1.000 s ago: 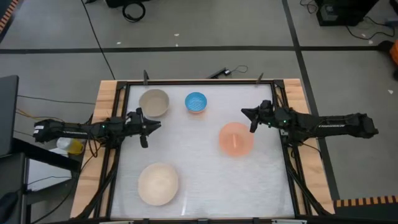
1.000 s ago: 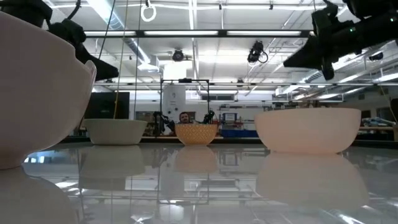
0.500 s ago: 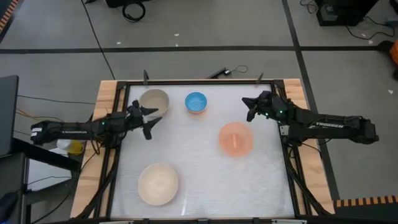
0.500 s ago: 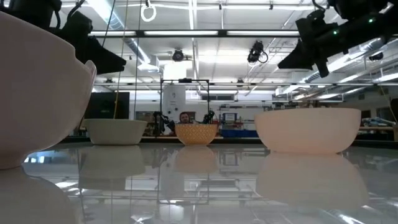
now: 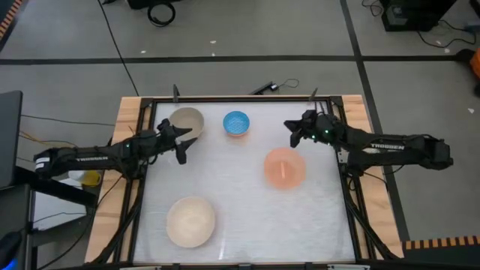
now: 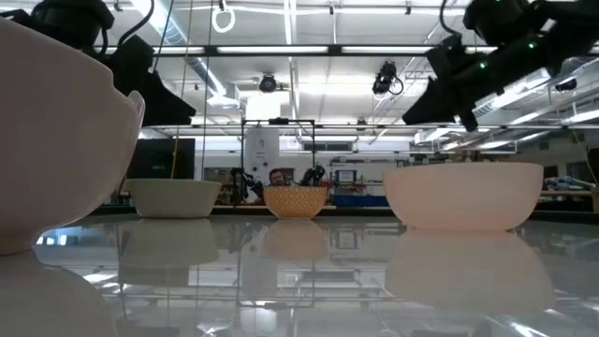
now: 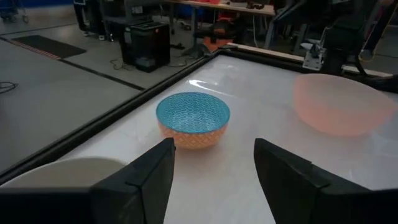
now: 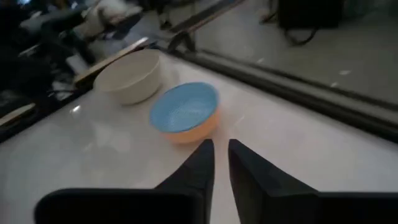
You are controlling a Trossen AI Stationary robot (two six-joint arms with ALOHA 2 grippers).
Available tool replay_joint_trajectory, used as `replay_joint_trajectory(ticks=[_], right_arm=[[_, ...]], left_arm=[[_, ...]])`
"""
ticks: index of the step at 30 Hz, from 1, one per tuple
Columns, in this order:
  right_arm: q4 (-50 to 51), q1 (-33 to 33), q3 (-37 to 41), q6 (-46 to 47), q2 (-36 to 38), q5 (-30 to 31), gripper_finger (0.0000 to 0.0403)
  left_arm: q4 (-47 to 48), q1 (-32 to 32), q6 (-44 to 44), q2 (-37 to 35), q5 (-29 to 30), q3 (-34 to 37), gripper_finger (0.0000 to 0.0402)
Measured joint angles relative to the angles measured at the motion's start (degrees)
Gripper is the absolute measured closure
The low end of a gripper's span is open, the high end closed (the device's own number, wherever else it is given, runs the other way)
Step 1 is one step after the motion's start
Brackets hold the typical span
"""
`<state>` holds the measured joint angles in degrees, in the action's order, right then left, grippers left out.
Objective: Nest bowls inside each other
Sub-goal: Stack the orange bowl on top of the white bowl
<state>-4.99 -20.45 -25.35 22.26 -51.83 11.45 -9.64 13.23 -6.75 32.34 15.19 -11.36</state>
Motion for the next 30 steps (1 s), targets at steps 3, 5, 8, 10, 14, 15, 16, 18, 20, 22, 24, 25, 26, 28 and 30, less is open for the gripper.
replay_joint_trajectory(ticks=[3,5,8,10,14,15,16,18,20,22,24,25,26,28,30], right_arm=[[6.5,0.4,-5.6,-0.1,-2.7,-2.1,0.0315],[13.7,1.1,-9.9,0.2,-4.6,-2.0,0.0297],[26.6,2.6,-16.3,2.9,-7.5,-1.0,0.0274],[35.8,4.3,-19.4,6.2,-9.2,-0.8,0.0263],[49.2,9.6,-22.3,13.8,-11.1,-0.6,0.0253],[50.7,11.0,-22.3,15.3,-11.2,-0.1,0.0252],[51.7,12.3,-22.3,16.8,-11.2,0.4,0.0252],[52.6,14.2,-22.3,19.0,-11.2,0.9,0.0252],[52.0,15.4,-22.3,20.8,-11.3,0.9,0.0253],[49.8,16.6,-22.3,21.6,-11.7,0.9,0.0252],[47.1,17.7,-22.4,21.7,-12.6,0.8,0.0252],[46.2,18.2,-22.4,21.7,-13.3,0.4,0.0252],[46.0,18.5,-22.4,21.6,-14.2,-0.2,0.0253],[48.2,18.8,-22.4,21.3,-16.2,-0.9,0.0253],[52.3,18.8,-22.4,21.3,-18.1,-0.5,0.0253]], left_arm=[[3.8,0.0,-0.2,0.8,-1.8,-3.1,0.0178],[8.2,-0.3,-0.2,1.3,-2.8,-5.6,0.0178],[13.3,-2.1,-0.2,2.5,-2.9,-8.5,0.0178],[14.3,-4.1,-0.4,3.4,-3.0,-9.3,0.0178],[14.5,-8.5,-1.5,5.2,-3.0,-9.3,0.0178],[14.4,-9.6,-1.6,5.6,-2.9,-9.3,0.0178],[14.0,-10.5,-2.0,6.0,-2.5,-9.3,0.0178],[13.2,-12.0,-2.9,6.7,-1.3,-9.3,0.0178],[11.8,-13.4,-4.1,7.4,-1.1,-9.3,0.0178],[11.0,-15.1,-5.3,8.3,-1.0,-9.3,0.0178],[10.9,-16.9,-6.4,8.8,-1.1,-9.3,0.0178],[11.0,-17.7,-7.3,9.0,-1.0,-9.3,0.0178],[11.3,-18.6,-8.0,9.0,-1.0,-9.3,0.0178],[12.1,-20.5,-9.4,8.9,-1.0,-9.3,0.0178],[12.8,-22.1,-10.2,8.9,-0.8,-9.3,0.0178]])
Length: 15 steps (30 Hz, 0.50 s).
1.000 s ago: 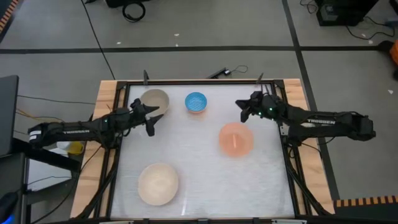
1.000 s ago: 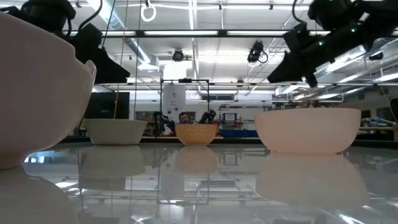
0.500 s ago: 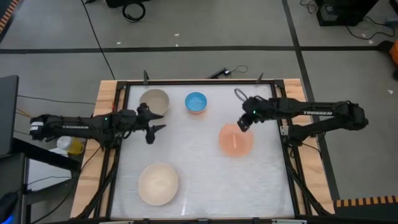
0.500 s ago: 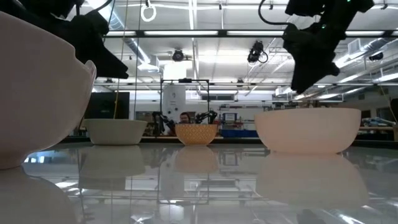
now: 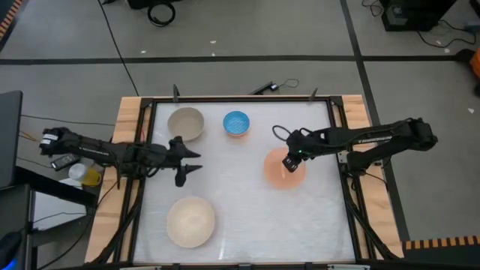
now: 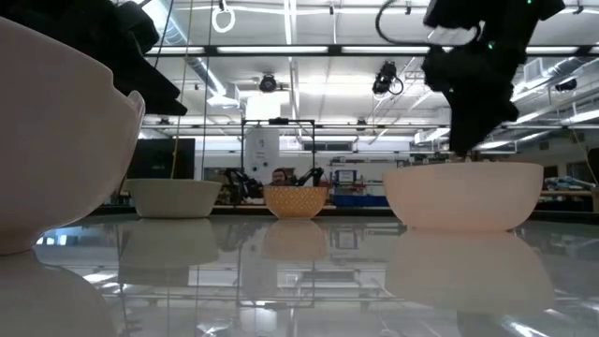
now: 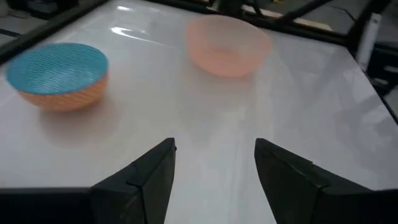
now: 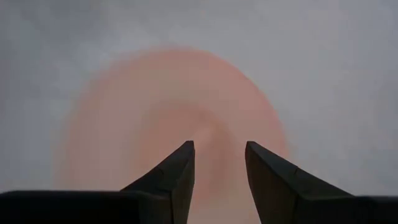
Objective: Nest bowls inside each other
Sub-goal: Stack the orange bowl on top of the white bowl
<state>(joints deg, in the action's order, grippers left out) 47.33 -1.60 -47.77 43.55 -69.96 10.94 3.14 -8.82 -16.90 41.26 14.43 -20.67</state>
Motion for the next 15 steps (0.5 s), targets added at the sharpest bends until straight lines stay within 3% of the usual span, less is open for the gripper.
replay_joint_trajectory(ticks=[5,15], right_arm=[[7.8,-1.0,0.0,0.9,-3.4,2.4,0.0253],[5.5,-4.3,0.0,-3.3,-12.3,1.6,0.0264]], left_arm=[[0.1,-1.7,0.0,0.0,3.3,0.0,0.0182],[-0.8,0.7,0.1,4.9,6.8,0.0,0.0184]])
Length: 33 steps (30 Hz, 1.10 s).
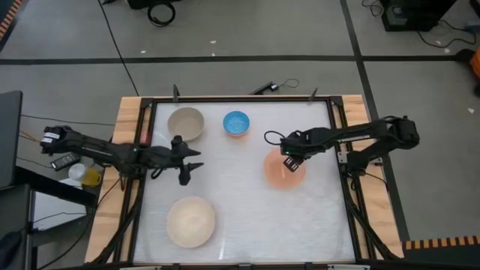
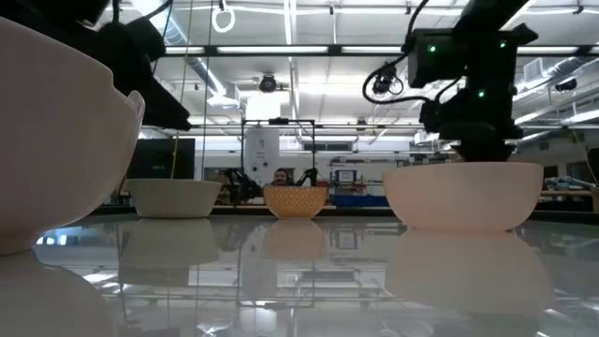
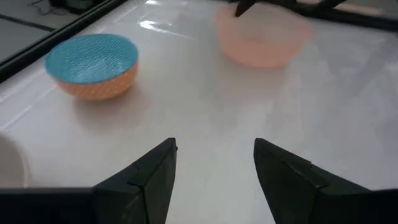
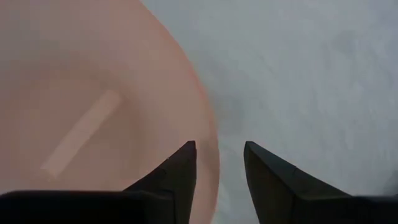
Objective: Nest bowls inside each other
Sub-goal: Stack the orange bowl on top of the white bowl
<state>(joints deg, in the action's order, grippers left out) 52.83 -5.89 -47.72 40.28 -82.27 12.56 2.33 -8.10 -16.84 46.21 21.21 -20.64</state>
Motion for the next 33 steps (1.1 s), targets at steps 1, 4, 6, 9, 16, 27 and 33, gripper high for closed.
replay_joint_trajectory(ticks=[1,4,6,9,16,27,33], right_arm=[[-0.9,-0.2,0.0,-0.7,-0.7,0.0,0.0271],[-4.1,-0.7,0.0,-3.2,-2.1,-0.8,0.0305],[-6.4,-1.0,0.0,-4.7,-2.5,-2.0,0.0341],[-11.4,-1.1,-0.1,-6.1,-2.3,-3.8,0.0387],[-25.5,-0.2,-0.5,-7.5,-3.4,-1.4,0.0392],[-35.2,3.5,-10.1,-15.5,-13.6,10.9,0.0392],[-35.4,4.0,-19.2,-22.4,-20.0,17.4,0.0392]], left_arm=[[-0.1,0.2,0.0,0.7,1.1,0.0,0.0184],[-1.7,1.0,0.0,2.5,4.4,0.0,0.0184],[-1.8,1.5,0.0,3.0,4.7,0.0,0.0184],[-2.5,1.9,-0.3,3.3,4.7,0.0,0.0184],[-8.8,1.9,-4.7,4.3,4.6,0.0,0.0184],[-14.7,2.8,-3.0,9.2,4.5,0.0,0.0184],[-18.2,6.2,-2.4,10.2,4.4,0.0,0.0182]])
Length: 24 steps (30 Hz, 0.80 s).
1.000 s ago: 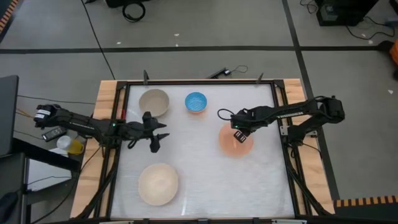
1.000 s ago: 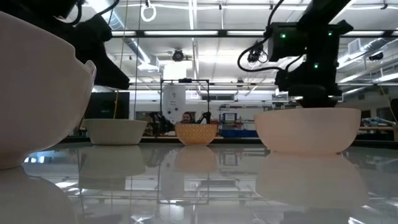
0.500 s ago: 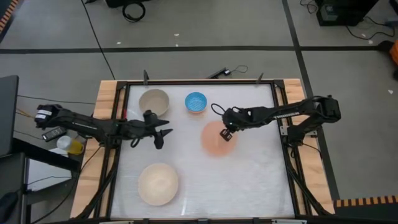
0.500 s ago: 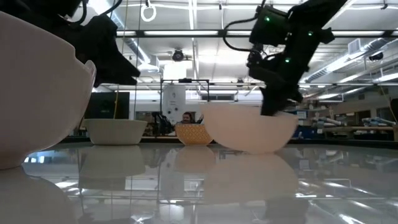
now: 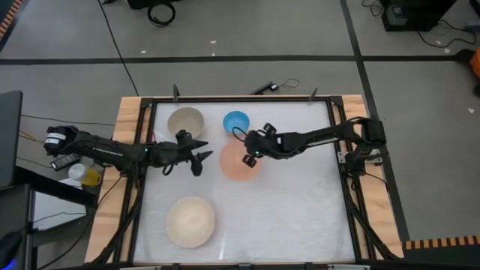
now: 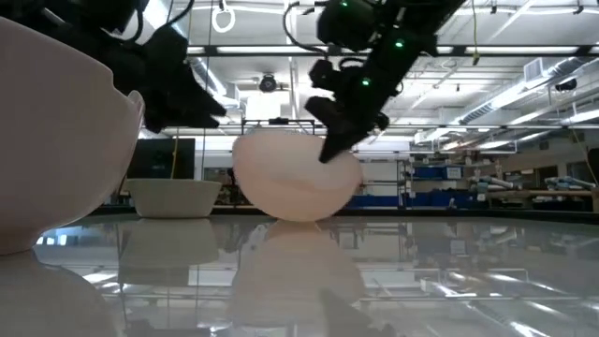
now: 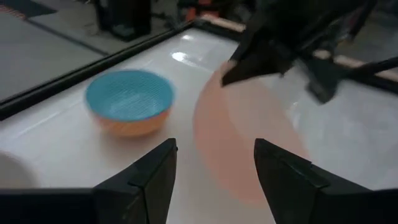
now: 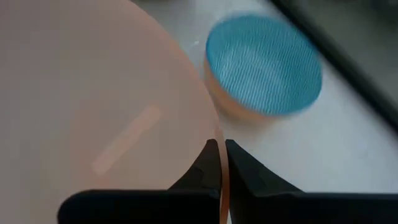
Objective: Nest bowls inside each other
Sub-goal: Stack the orange bowl on top of the white bowl
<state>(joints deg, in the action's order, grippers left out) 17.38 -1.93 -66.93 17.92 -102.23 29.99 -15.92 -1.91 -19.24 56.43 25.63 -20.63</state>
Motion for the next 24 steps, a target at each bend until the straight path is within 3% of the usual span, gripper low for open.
replay_joint_trajectory(ticks=[3,11,24], right_arm=[[-0.8,0.6,-3.4,-3.3,-2.4,2.7,0.0392],[-7.6,1.8,-5.8,-12.0,-4.7,8.2,0.0392],[-8.8,1.7,-5.8,-9.4,-4.4,14.4,0.0391]], left_arm=[[-1.1,2.4,0.2,0.7,-0.7,0.0,0.0168],[-1.0,8.2,1.9,1.8,-9.9,0.0,0.0124],[-4.7,8.2,5.5,2.4,-6.3,0.0,0.0131]])
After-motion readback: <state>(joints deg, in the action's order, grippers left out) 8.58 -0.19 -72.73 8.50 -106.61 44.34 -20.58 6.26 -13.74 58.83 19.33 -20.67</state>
